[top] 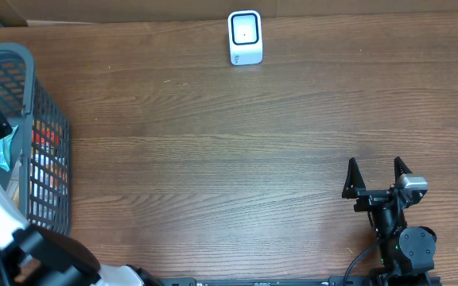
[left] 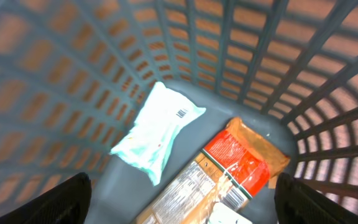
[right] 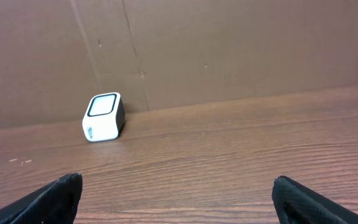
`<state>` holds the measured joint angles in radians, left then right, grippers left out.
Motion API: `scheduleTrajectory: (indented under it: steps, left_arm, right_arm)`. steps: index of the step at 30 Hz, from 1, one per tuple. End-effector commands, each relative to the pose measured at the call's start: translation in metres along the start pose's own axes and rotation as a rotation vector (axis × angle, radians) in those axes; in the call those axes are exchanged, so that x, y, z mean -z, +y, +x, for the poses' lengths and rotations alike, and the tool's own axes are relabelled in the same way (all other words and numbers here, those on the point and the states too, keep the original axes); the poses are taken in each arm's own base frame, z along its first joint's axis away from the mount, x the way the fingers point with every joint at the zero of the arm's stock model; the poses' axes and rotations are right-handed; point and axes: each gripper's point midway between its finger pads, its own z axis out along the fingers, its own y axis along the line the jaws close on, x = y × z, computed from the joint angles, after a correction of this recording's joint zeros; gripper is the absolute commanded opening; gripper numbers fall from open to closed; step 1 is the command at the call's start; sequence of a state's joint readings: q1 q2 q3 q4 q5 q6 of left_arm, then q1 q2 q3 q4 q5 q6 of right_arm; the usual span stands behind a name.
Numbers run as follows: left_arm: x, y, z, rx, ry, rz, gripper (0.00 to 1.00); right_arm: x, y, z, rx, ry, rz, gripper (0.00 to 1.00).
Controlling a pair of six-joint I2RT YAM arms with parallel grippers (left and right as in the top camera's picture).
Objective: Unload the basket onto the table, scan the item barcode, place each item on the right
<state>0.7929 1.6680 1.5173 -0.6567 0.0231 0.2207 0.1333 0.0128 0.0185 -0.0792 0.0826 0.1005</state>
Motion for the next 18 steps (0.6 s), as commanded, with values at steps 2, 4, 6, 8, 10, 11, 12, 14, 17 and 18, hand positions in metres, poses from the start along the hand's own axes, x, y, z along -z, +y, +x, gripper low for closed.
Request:
scheduleTrajectory:
  steps: [2,4,6,8,10,11,12,14,17,18]
  left_arm:
    - [-0.037,-0.003,0.007,-0.137,0.029,0.028,0.86]
    - [-0.053,0.000,0.008,-0.157,0.029,0.014,0.89]
    - [-0.067,0.002,0.009,-0.168,0.027,0.005,0.94]
    - [-0.084,0.003,0.013,-0.199,0.032,0.001,0.99]
    - [-0.099,0.003,0.018,-0.242,0.040,0.004,1.00]
    - [-0.105,0.003,0.020,-0.257,0.043,0.005,1.00]
    - [-0.112,0.002,0.023,-0.276,0.048,0.007,1.00]
    - [-0.124,0.002,0.028,-0.291,0.054,0.008,1.00]
    - [-0.139,0.002,0.035,-0.290,0.065,0.005,1.00]
    - [-0.144,0.002,0.039,-0.291,0.073,0.005,1.00]
  right_arm:
    - [0.000,-0.001,0.002,0.004,-0.005,0.001,1.00]
    - [0.000,0.000,0.002,0.004,-0.005,0.001,1.00]
    - [0.000,0.000,0.002,0.004,-0.005,0.001,1.00]
    - [0.000,0.000,0.002,0.004,-0.005,0.001,1.00]
    - [0.000,0.000,0.002,0.004,-0.005,0.001,1.00]
    - [0.000,0.000,0.002,0.004,-0.005,0.001,1.00]
    - [0.000,0.000,0.002,0.004,-0.005,0.001,1.00]
    - [0.000,0.000,0.002,0.004,-0.005,0.001,1.00]
    - [0.000,-0.001,0.002,0.004,-0.005,0.001,1.00]
    - [0.000,0.000,0.002,0.004,-0.005,0.001,1.00]
